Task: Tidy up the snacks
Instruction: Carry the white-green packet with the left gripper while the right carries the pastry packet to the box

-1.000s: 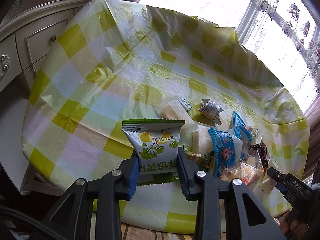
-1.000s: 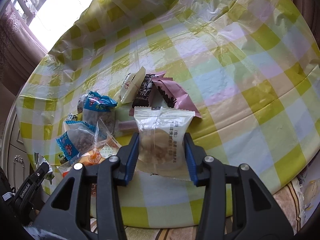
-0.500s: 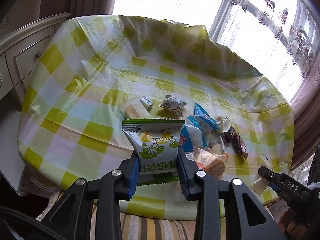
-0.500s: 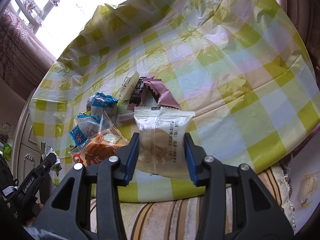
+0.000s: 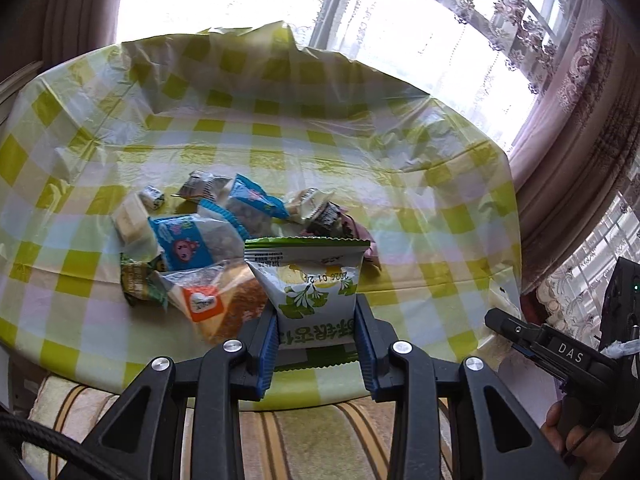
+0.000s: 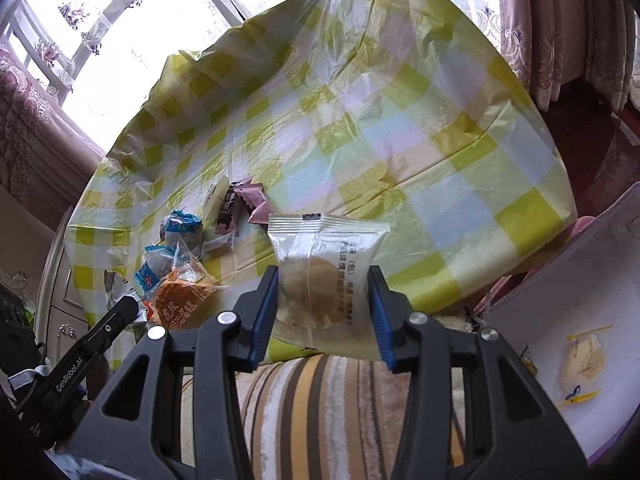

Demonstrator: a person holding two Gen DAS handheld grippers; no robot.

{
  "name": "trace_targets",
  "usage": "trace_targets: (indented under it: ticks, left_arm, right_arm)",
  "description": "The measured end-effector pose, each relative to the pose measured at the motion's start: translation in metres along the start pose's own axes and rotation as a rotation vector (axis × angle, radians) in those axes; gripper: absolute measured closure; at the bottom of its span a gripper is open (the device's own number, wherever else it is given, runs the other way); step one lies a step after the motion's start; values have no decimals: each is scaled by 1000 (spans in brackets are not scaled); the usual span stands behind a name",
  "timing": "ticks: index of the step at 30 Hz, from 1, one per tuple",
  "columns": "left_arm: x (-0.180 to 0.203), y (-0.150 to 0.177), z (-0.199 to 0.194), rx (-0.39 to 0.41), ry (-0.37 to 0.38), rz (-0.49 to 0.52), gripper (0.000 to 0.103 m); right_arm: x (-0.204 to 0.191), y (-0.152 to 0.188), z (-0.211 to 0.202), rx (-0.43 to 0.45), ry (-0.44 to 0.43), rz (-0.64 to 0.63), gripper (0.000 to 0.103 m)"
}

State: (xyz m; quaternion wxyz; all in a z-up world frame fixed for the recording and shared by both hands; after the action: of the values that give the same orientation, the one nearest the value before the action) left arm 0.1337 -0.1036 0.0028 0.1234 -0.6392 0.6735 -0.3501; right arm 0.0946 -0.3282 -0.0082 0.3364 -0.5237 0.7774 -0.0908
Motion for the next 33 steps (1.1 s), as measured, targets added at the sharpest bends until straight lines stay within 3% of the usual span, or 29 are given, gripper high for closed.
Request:
trace_targets:
  ticks: [8,17,23,33]
  left_arm:
    - [69,15,19,-91,132,111,67]
    - [153,45,35,-210,278,247,67]
    - [199,68,42,-278,349,335,67]
    - [236,89,52,-347,403,395,67]
  right_arm:
    - [50,-4,-30,51,133,-13,56]
    - [108,1,-63,94,372,-53,56]
    - [147,3,-80,111,487,-22,56]
    - [171,3,-90,119,549,15,56]
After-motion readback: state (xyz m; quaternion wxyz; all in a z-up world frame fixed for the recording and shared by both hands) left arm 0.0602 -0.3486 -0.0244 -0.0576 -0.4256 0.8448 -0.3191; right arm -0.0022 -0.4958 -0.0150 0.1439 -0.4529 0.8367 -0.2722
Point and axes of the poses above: each gripper's, at about its wrist camera, not at the fingertips, and z roughly the way its jaws point, x to its right, y to its underside, the point moved 6 cm from there along z, roughly the way its jaws point
